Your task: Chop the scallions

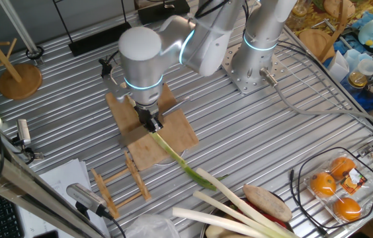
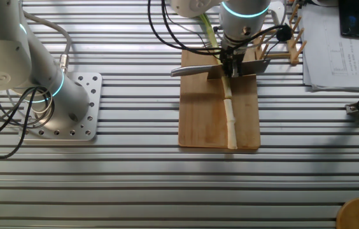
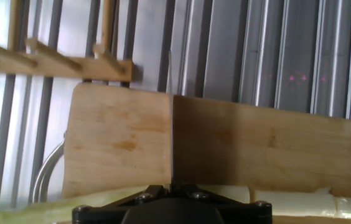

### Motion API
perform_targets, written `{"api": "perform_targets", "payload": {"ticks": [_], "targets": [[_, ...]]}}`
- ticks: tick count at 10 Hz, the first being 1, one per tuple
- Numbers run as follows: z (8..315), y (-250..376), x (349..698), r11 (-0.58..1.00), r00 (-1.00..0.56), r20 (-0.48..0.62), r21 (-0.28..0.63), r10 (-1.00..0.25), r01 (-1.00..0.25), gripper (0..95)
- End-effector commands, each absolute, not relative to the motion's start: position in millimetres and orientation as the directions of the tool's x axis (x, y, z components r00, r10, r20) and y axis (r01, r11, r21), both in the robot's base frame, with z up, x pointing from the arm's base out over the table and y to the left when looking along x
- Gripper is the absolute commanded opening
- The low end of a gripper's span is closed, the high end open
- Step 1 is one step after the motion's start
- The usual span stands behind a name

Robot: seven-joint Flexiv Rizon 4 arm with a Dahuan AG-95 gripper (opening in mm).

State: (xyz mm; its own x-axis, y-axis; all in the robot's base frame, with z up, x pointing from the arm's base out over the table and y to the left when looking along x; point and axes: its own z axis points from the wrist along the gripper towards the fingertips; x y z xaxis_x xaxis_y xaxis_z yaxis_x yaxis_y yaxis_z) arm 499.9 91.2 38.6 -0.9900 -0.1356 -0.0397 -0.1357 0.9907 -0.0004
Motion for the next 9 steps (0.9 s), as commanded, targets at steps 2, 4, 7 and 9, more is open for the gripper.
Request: {"api": "perform_targets", "payload": {"ticks": [2,4,7,9], "targets": [[8.0,92.4,499.2,0.991,-0.991,-0.005,0.006,-0.134,-0.134,0.0],[7.8,90.2,493.6,0.989,-0.989,0.012,-0.003,-0.145,-0.145,0.0],[14.5,88.7,487.5,0.989,-0.988,0.045,0.011,-0.145,-0.145,0.0],[12.4,87.7,484.3,0.99,-0.988,0.049,0.012,-0.143,-0.143,0.0]]}}
